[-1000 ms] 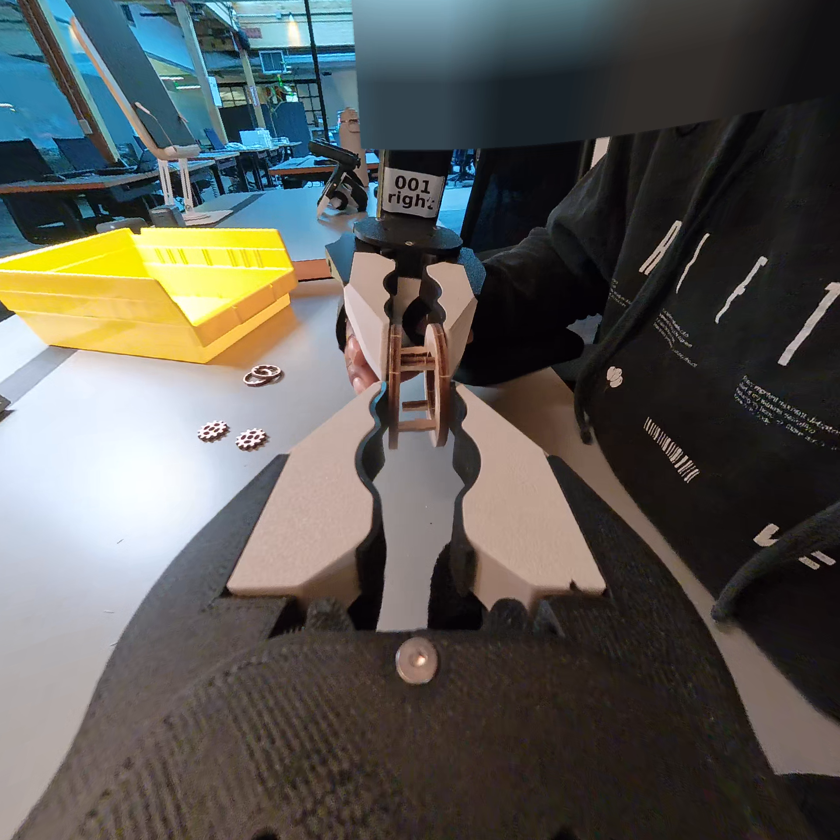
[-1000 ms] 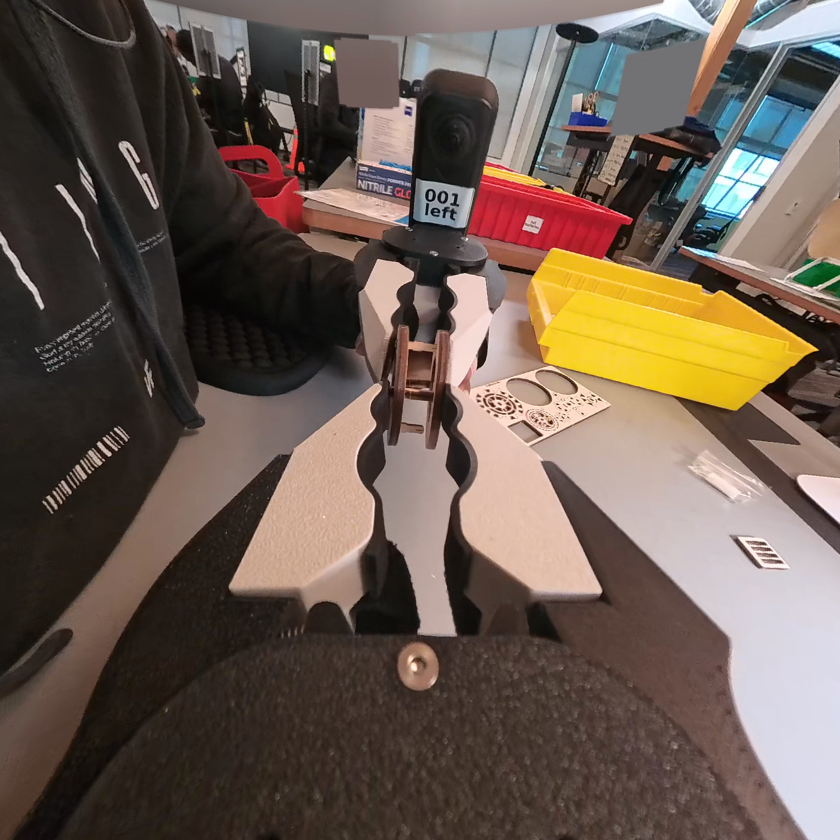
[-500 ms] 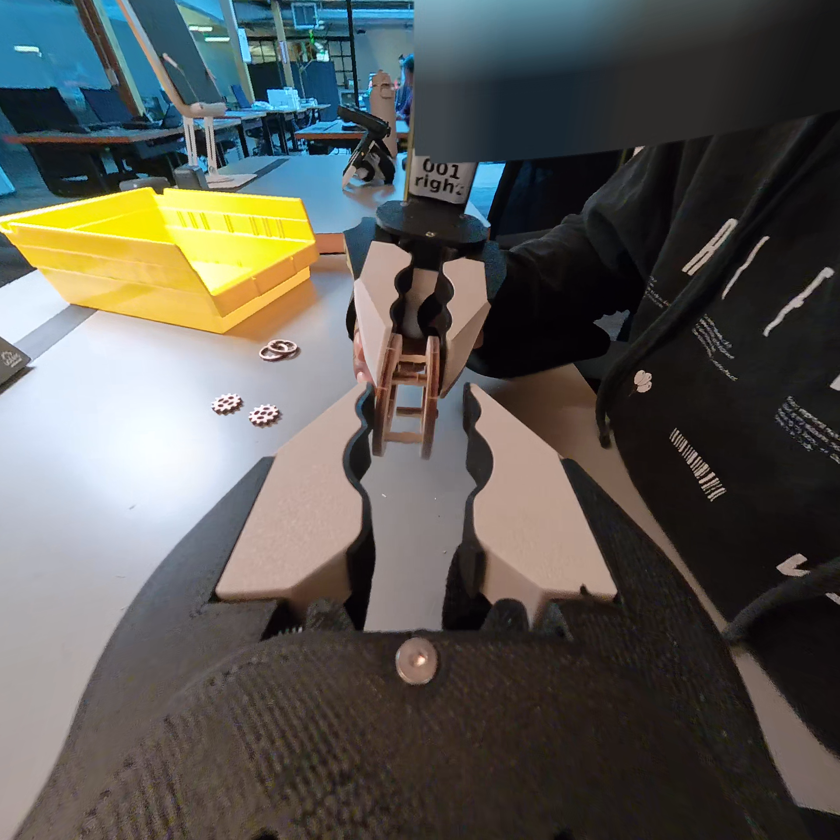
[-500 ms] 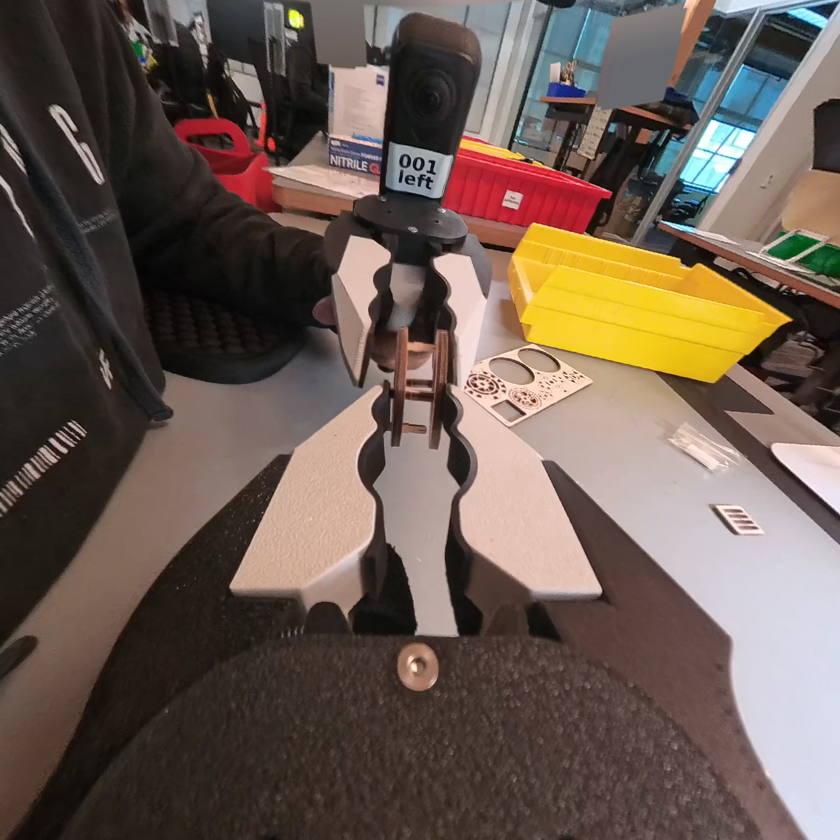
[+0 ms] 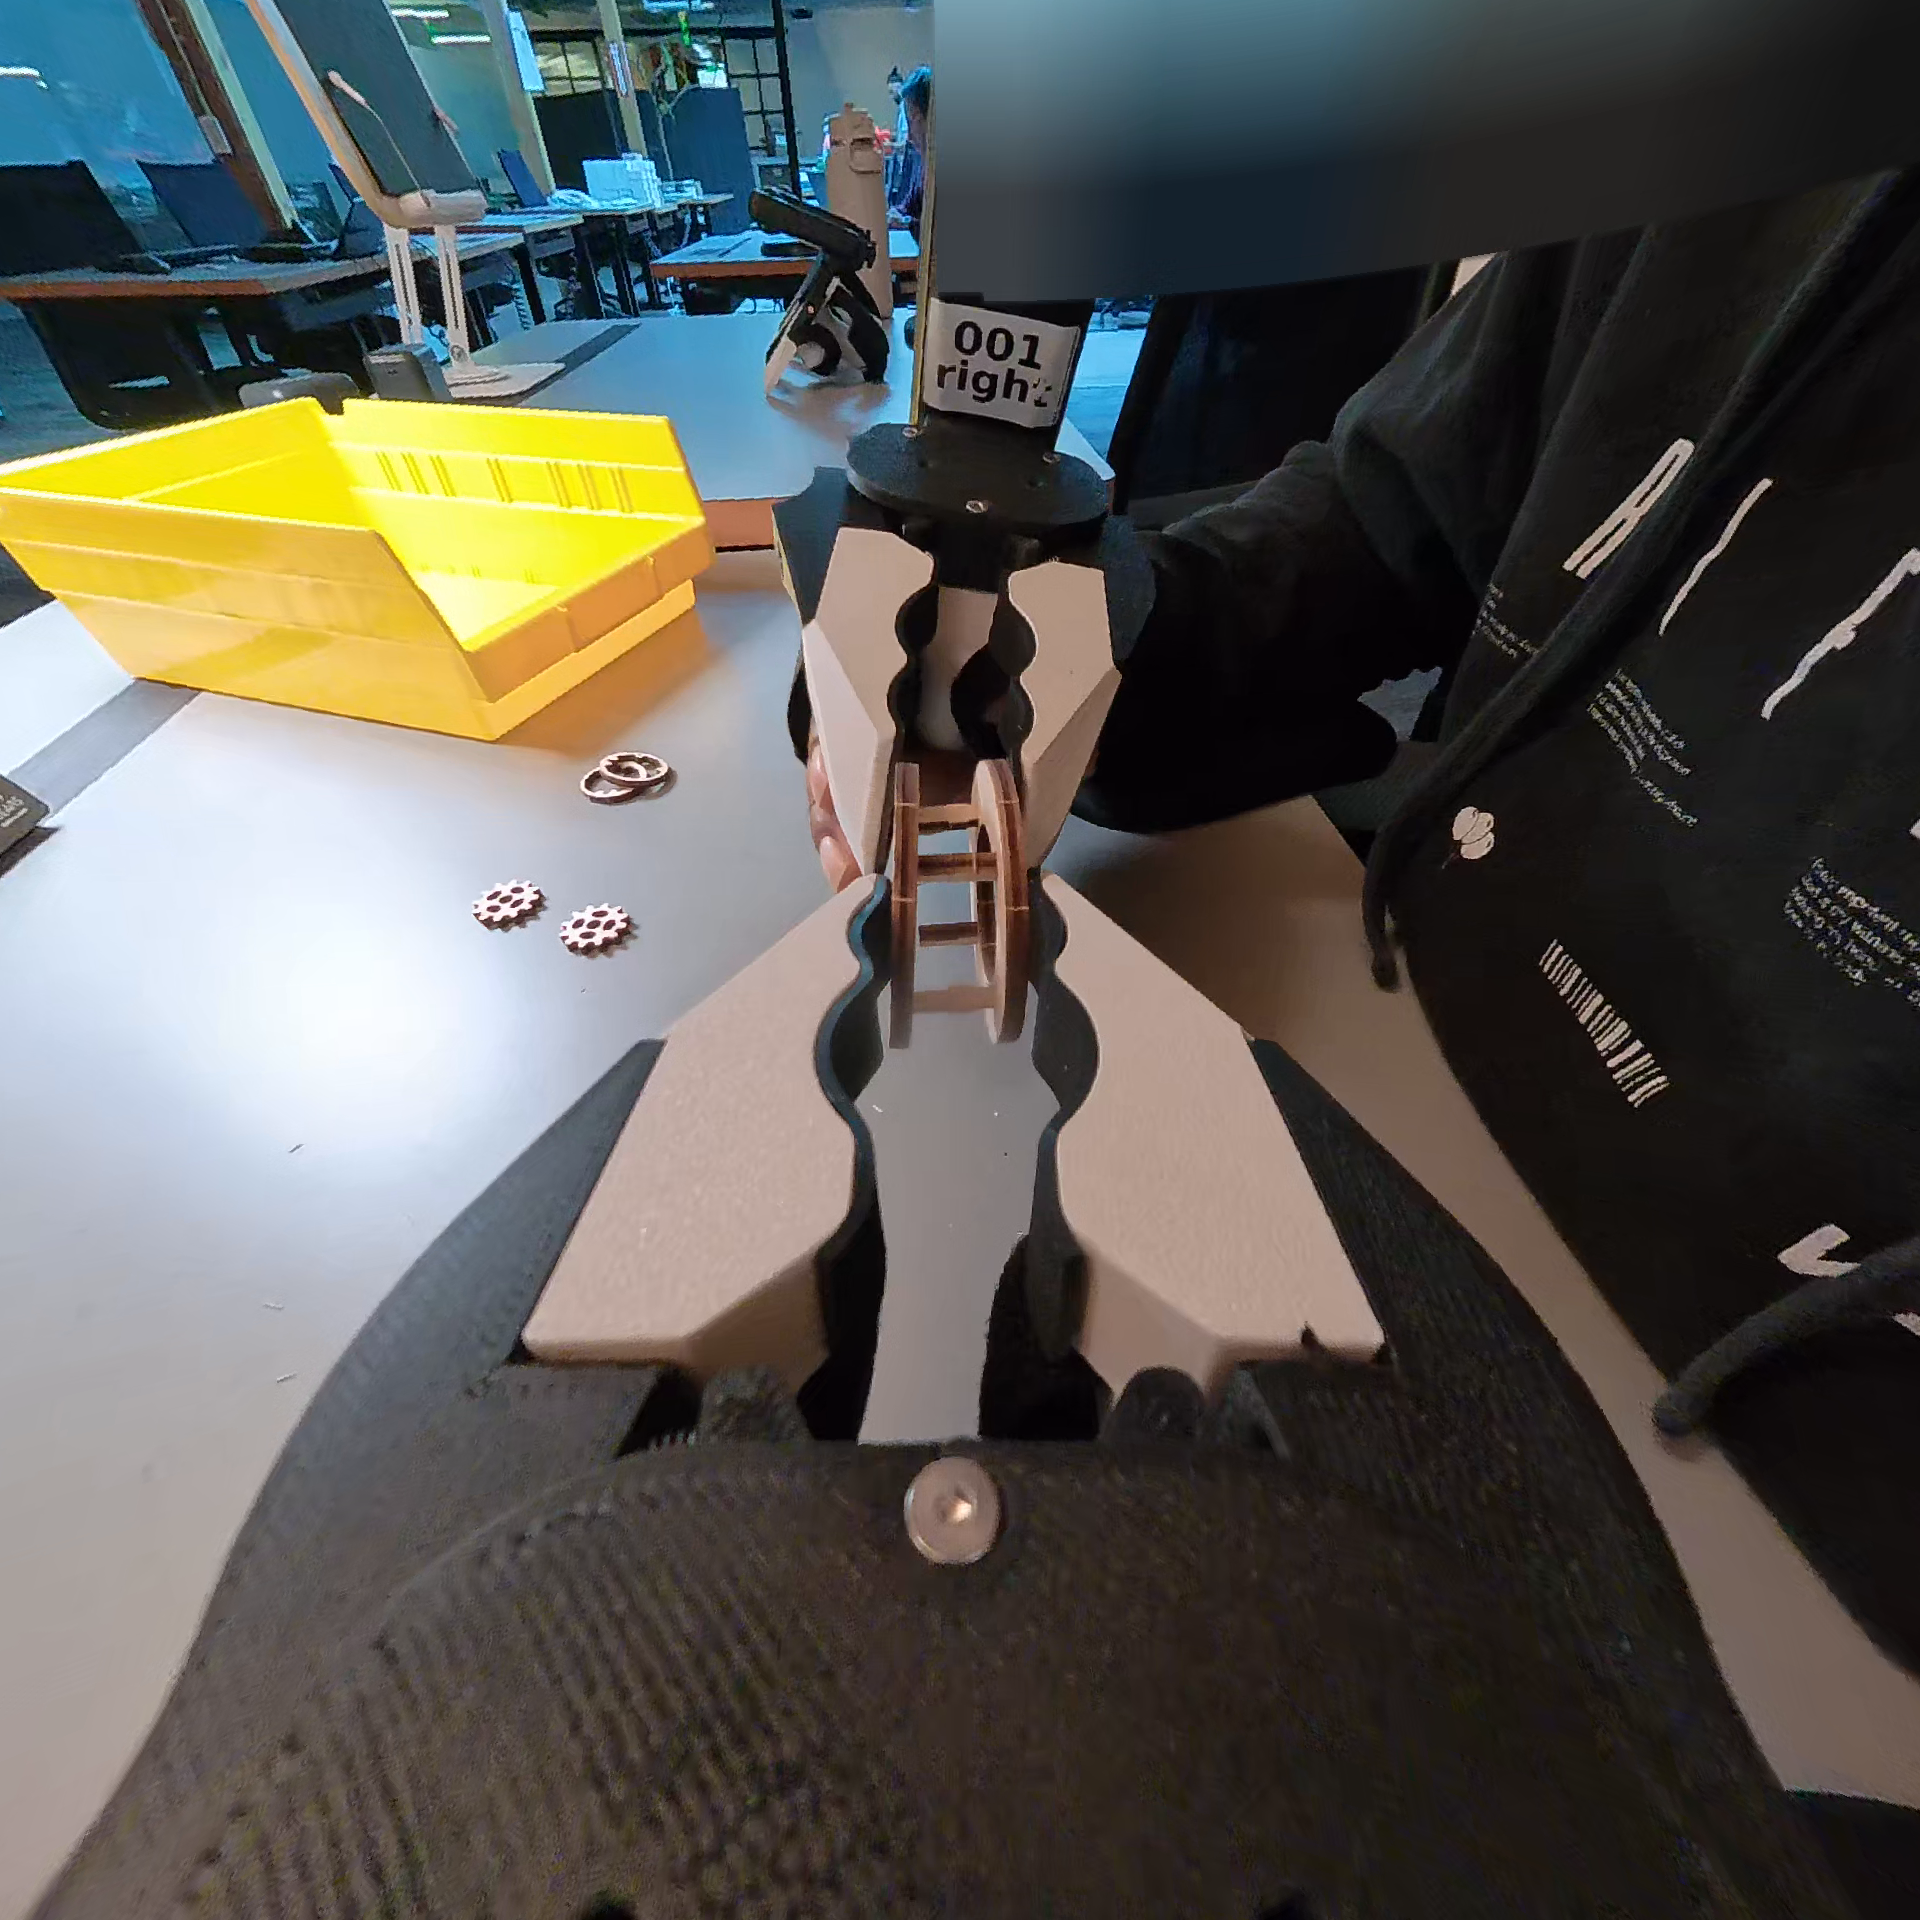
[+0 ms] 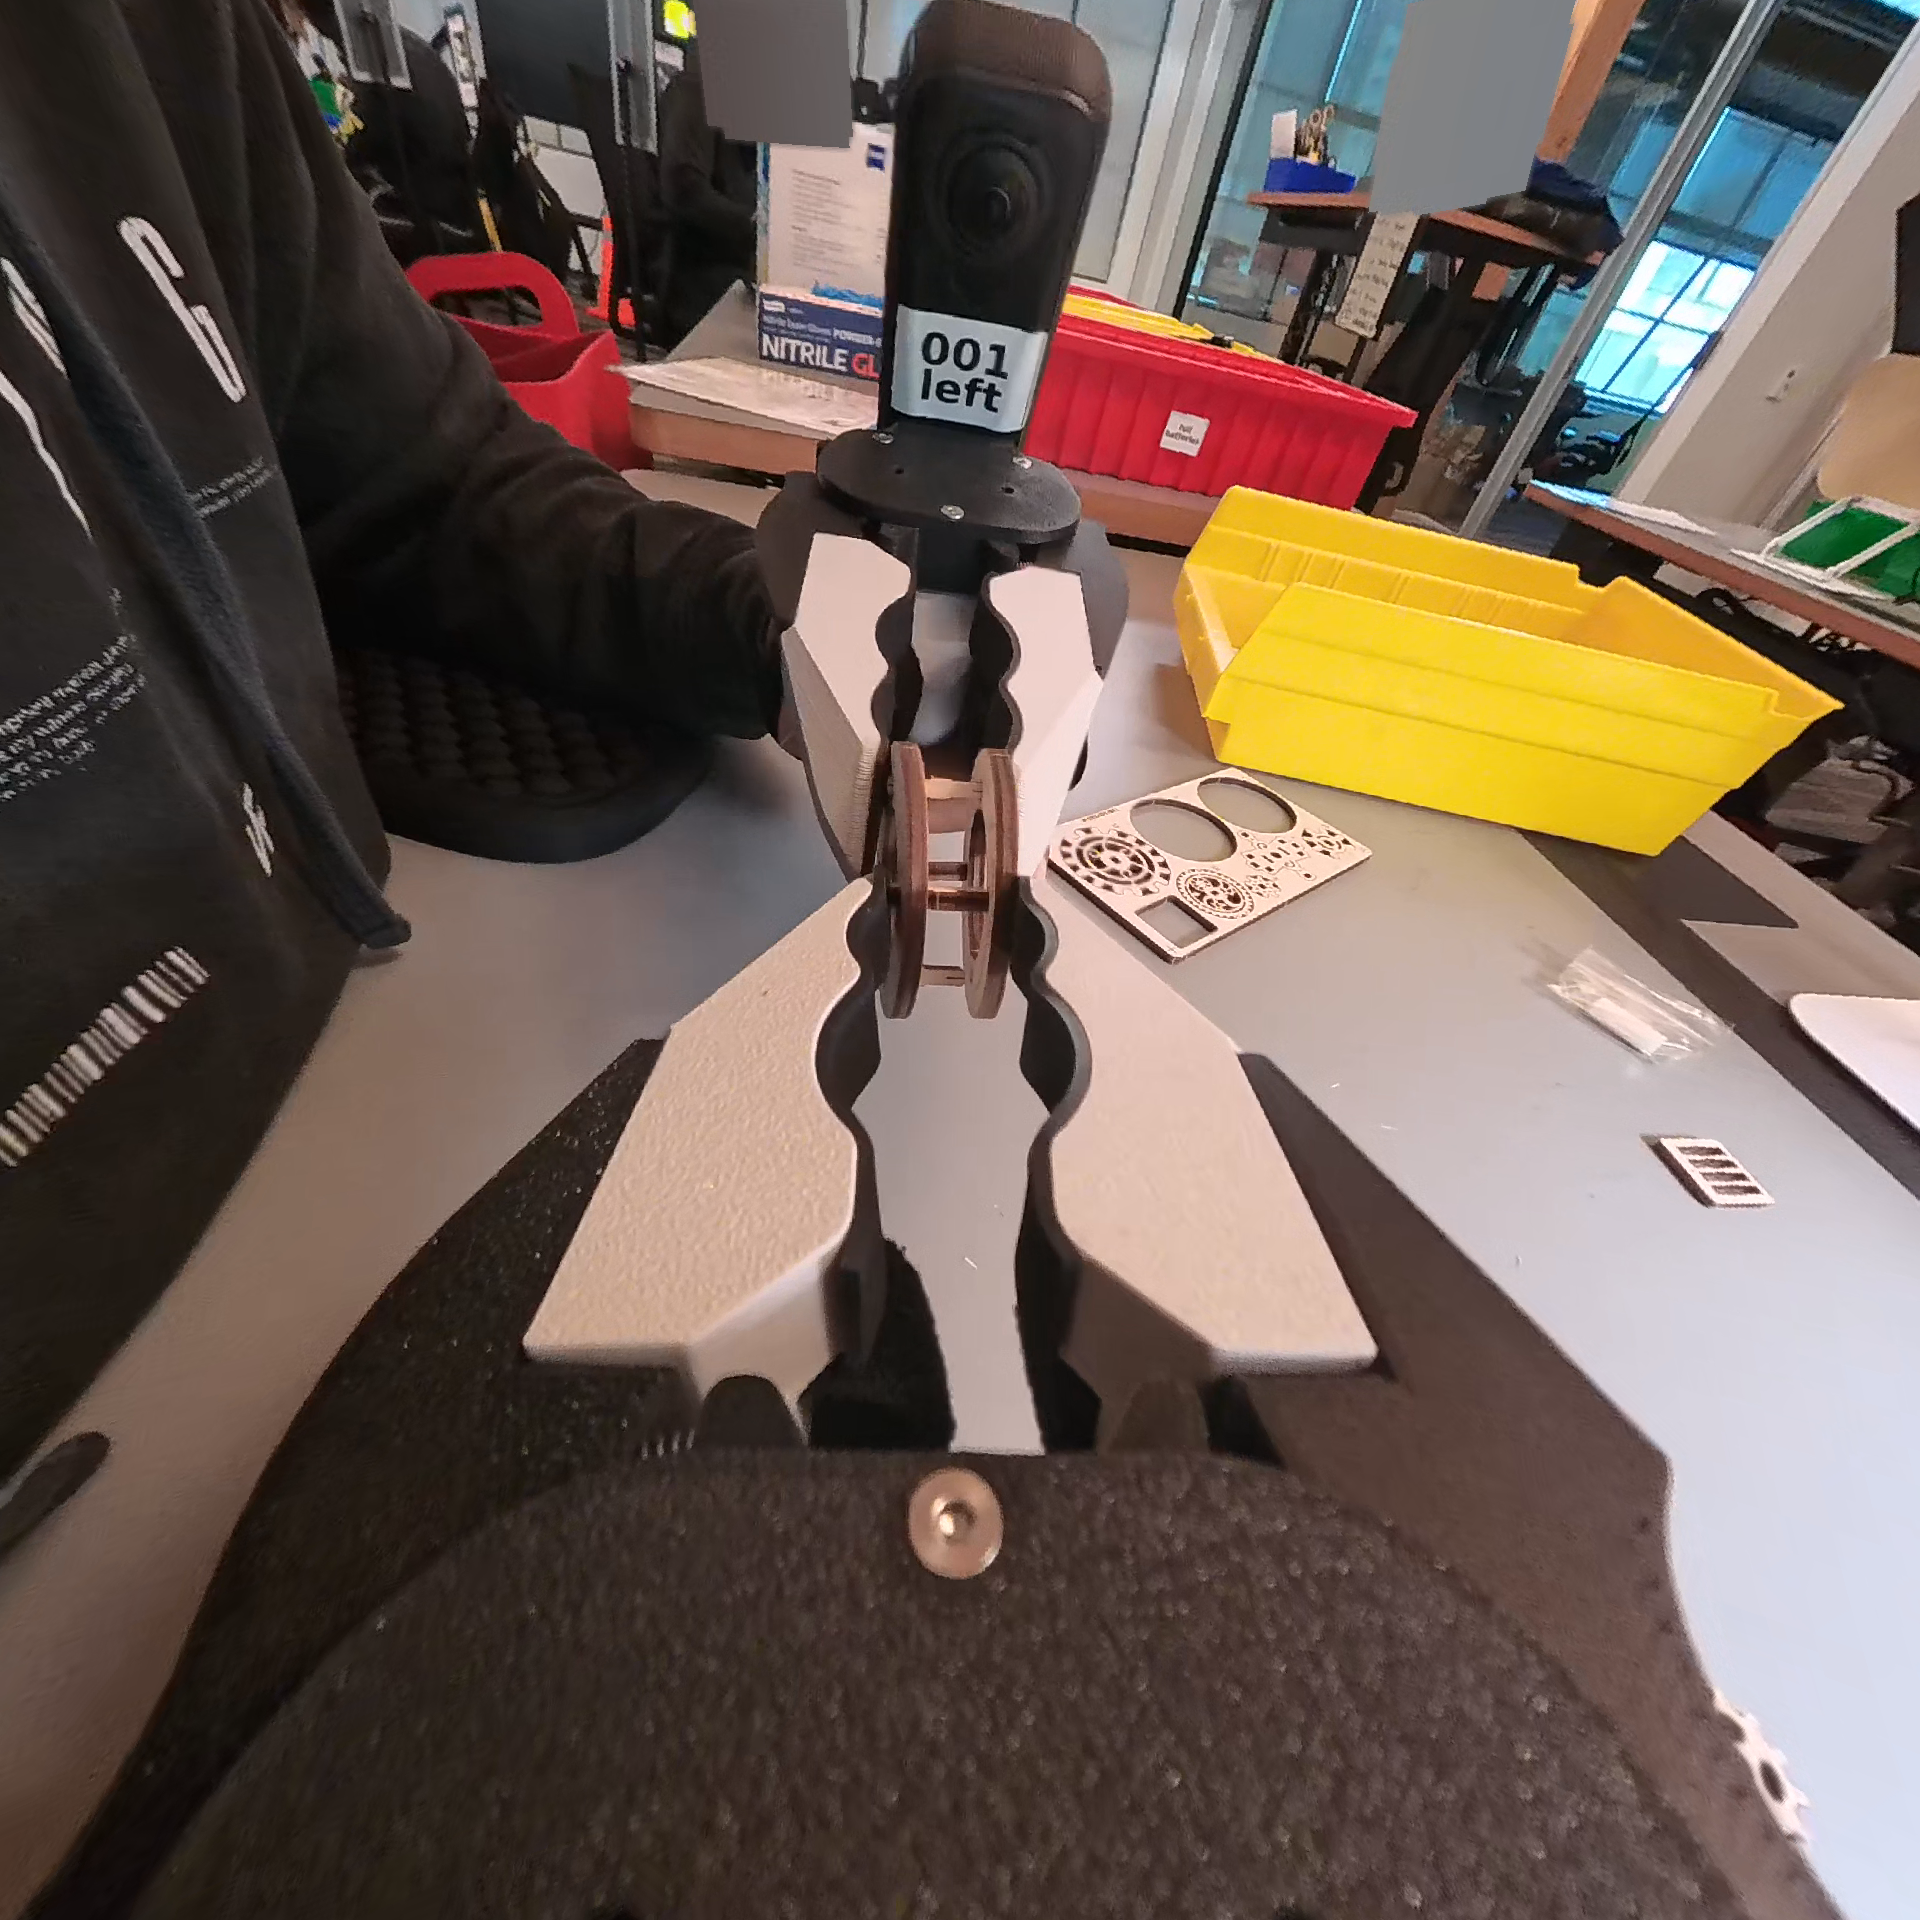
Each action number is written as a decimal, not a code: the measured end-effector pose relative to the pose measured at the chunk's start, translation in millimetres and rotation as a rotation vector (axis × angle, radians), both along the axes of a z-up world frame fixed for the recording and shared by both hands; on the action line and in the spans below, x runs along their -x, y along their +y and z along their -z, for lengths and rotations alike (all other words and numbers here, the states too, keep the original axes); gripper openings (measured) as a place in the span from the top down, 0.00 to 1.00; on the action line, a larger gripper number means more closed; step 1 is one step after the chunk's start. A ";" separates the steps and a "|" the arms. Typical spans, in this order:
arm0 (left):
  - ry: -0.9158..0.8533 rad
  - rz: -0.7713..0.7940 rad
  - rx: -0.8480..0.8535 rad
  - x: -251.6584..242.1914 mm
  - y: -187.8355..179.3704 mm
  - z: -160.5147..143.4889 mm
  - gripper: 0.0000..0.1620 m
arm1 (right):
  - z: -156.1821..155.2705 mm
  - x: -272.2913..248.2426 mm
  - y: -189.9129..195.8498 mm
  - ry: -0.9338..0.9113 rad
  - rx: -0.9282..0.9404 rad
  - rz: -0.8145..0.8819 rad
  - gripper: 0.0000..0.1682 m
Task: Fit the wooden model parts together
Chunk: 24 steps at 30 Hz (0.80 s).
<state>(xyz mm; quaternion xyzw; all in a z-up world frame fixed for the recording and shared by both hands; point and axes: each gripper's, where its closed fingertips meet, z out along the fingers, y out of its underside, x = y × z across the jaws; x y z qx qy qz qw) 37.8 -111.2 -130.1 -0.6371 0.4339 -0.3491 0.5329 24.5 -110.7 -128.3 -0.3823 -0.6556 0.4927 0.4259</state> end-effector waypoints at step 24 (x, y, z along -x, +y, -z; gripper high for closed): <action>0.040 0.021 -0.001 2.7 -2.5 4.3 0.86 | 1.0 -3.8 -4.2 -0.016 0.042 -0.038 0.88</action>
